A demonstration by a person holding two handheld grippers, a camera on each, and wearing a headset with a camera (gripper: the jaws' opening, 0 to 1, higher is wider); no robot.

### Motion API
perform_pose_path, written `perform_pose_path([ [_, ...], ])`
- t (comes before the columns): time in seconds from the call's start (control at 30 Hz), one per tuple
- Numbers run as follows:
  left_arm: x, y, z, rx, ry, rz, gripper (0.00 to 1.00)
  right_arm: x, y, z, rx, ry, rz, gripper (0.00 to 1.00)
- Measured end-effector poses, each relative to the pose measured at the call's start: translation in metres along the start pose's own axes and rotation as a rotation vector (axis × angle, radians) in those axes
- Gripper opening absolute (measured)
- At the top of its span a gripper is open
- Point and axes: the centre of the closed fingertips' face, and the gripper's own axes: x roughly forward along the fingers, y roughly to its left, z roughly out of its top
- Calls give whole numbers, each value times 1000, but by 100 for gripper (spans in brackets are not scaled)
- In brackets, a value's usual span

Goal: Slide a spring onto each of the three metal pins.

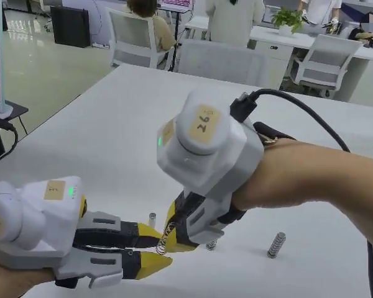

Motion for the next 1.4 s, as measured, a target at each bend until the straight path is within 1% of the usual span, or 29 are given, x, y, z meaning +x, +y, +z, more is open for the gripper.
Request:
perform_pose_path([
  [0.17, -5, 4, -5, -20, -1, 22, 14, 0, -3, -2, 3, 8, -3, 8],
  [0.23, -6, 5, -8, -30, 2, 32, 18, 0, -5, -3, 4, 14, -5, 8],
  [0.37, -11, 8, -15, -43, 12, 51, 21, 0, -7, -4, 5, 20, -6, 8],
  [0.53, -18, 12, -19, -57, 11, 77, 27, -1, -12, -6, 3, 34, -10, 8],
  [0.83, -31, 22, -27, -84, 11, 136, 37, -1, -30, -4, 17, 34, -32, 9],
  [0.93, -34, 23, -30, -95, 10, 152, 40, 0, -36, -5, 25, 36, -42, 9],
  [1.0, -35, 24, -32, -103, 14, 165, 43, 1, -39, -6, 32, 38, -42, 9],
  [1.1, -37, 25, -35, -105, 19, 175, 49, 3, -46, -7, 42, 44, -52, 9],
  [1.17, -38, 25, -37, -104, 28, 179, 50, 4, -50, -7, 54, 40, -53, 9],
  [1.23, -39, 25, -39, -112, 27, 186, 51, 5, -54, -6, 58, 38, -55, 9],
  [1.4, -41, 27, -41, -123, 24, 202, 54, 10, -65, -6, 50, 65, -78, 9],
])
